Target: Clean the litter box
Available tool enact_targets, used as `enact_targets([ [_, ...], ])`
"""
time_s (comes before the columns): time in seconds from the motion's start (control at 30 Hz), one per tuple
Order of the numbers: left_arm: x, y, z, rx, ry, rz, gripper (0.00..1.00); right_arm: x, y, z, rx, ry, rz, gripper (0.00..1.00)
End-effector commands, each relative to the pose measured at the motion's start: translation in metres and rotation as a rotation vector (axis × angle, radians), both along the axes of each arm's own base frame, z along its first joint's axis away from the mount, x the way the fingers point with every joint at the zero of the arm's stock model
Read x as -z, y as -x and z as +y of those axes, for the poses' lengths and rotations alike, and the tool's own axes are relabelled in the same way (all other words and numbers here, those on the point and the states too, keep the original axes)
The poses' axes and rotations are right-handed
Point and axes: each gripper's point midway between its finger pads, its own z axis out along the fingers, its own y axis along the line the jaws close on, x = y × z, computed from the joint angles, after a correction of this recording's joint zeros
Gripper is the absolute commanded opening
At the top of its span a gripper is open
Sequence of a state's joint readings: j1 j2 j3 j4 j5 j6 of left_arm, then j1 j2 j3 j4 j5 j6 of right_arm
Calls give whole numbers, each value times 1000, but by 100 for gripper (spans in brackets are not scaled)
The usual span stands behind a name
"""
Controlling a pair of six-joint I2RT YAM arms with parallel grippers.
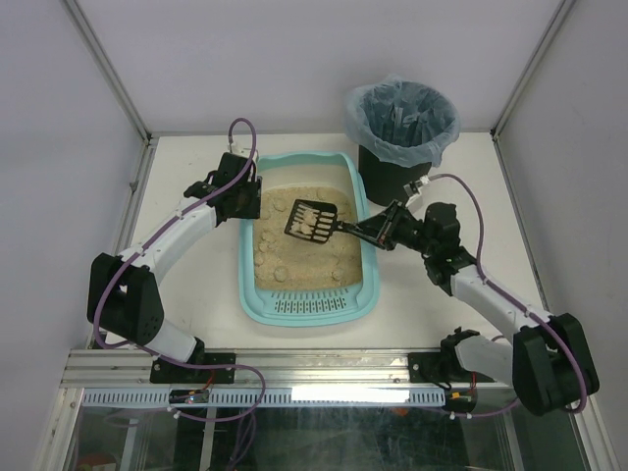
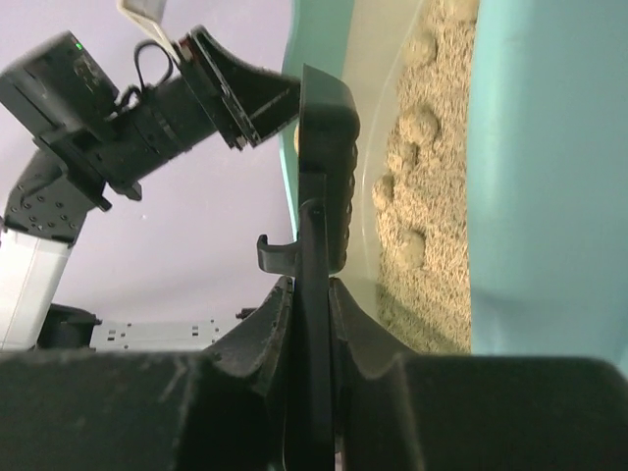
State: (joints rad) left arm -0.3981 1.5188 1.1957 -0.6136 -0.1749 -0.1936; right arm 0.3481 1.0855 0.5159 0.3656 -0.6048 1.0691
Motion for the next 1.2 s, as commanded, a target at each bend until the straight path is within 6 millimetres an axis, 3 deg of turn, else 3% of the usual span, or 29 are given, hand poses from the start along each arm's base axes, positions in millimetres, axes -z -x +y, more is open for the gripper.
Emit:
enact_targets([
  [0.0,-1,0,-19,55,53,10,36,-13,-7,-8,86,-21,-38,0],
  [0.03,1,1,-18,54,49,14,37,-14,-11,-18,153,-35,-44,0],
  [0.07,1,2,-16,48,44,12,36,-22,-9,-16,127,-48,-70,0],
  [0.13,-1,0,-14,41,39,4,37,-32,11,18,-120,-20,-114,0],
  [0.17,-1,0,-15,43,40,3,37,-29,13,24,-160,-16,-96,0],
  [0.2,-1,-1,-17,47,44,5,37,-24,10,18,-112,-14,-73,0],
  [0.23,-1,-1,-18,52,48,8,36,-14,-6,-2,44,-15,-20,0],
  [0.3,1,1,-17,53,49,14,36,-10,-14,-27,188,-60,-12,0],
  [0.33,2,2,-16,47,44,13,37,-20,-10,-21,128,-66,-51,0],
  [0.4,-1,0,-14,41,38,4,37,-24,9,18,-127,-25,-65,0],
  [0.43,-2,-1,-15,43,40,2,37,-27,13,25,-153,-28,-65,0],
  [0.57,1,2,-17,54,49,15,36,-15,-6,-6,70,-29,-31,0],
  [0.67,-1,0,-15,42,38,3,37,-22,1,5,-34,-32,-28,0],
  [0.8,1,0,-16,47,42,12,36,-29,-1,-2,17,2,-48,0],
  [0.97,3,0,-16,44,37,15,37,-61,-6,-4,25,26,-102,0],
  [1.17,3,-1,-15,44,34,13,41,-131,-24,-13,75,52,-212,0],
])
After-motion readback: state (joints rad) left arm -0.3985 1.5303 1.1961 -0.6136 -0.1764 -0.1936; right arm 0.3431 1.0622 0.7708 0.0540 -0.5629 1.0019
